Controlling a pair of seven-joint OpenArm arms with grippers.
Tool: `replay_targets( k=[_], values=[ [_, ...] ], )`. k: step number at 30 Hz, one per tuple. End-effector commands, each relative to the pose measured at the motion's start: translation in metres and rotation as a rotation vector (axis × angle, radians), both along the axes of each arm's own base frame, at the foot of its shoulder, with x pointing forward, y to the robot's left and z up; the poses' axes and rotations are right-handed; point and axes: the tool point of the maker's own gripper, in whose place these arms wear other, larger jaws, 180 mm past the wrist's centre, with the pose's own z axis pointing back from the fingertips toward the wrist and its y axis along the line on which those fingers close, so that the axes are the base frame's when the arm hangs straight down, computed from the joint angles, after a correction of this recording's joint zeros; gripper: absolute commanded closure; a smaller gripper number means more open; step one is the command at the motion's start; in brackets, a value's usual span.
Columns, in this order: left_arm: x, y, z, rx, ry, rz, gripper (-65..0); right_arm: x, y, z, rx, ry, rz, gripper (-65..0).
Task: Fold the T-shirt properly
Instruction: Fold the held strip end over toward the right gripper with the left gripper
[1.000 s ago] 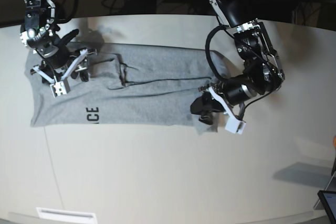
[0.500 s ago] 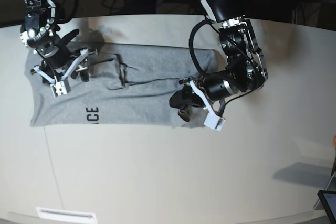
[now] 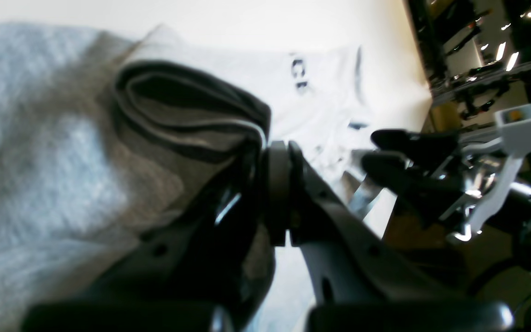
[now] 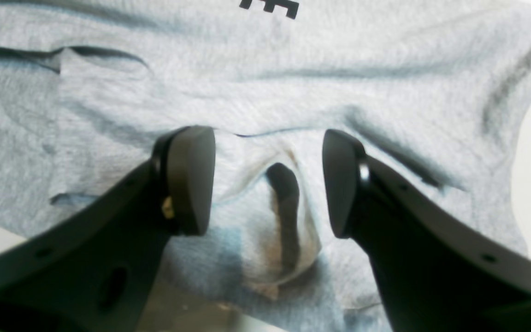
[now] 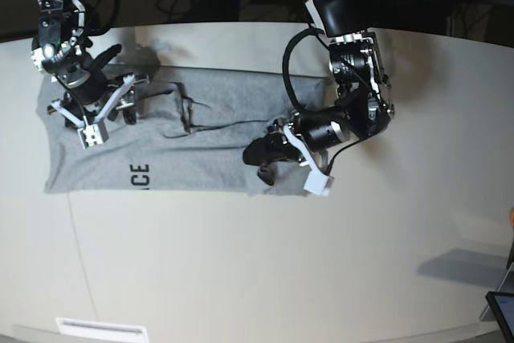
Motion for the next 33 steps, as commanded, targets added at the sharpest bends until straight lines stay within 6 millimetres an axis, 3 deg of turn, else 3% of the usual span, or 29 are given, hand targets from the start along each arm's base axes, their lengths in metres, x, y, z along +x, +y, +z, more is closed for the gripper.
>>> replay_targets(
  k=[1,5,8,27,33],
  values=[
    [0.009,-0.017,0.022,-0.066,-0.063,-0.017,0.0,0.007,-0.001,0.010,0.002,-0.043,0.004,-35.3],
    [0.006,-0.040,0.035,-0.115,-0.099,-0.068,0.0,0.006,-0.001,0.010,0.002,-0.041,0.004,-35.3],
    [0.006,-0.048,0.043,-0.150,-0.115,-0.077,0.0,0.006,-0.001,0.009,0.002,-0.039,0.004,-35.3],
    [0.006,-0.050,0.041,-0.178,-0.083,-0.066,-0.5,0.006,-0.001,0.009,0.002,-0.039,0.004,-35.3],
    [0.004,-0.077,0.069,-0.317,-0.115,-0.153,-23.9,0.006,-0.001,0.009,0.002,-0.039,0.004,-35.3]
  ],
)
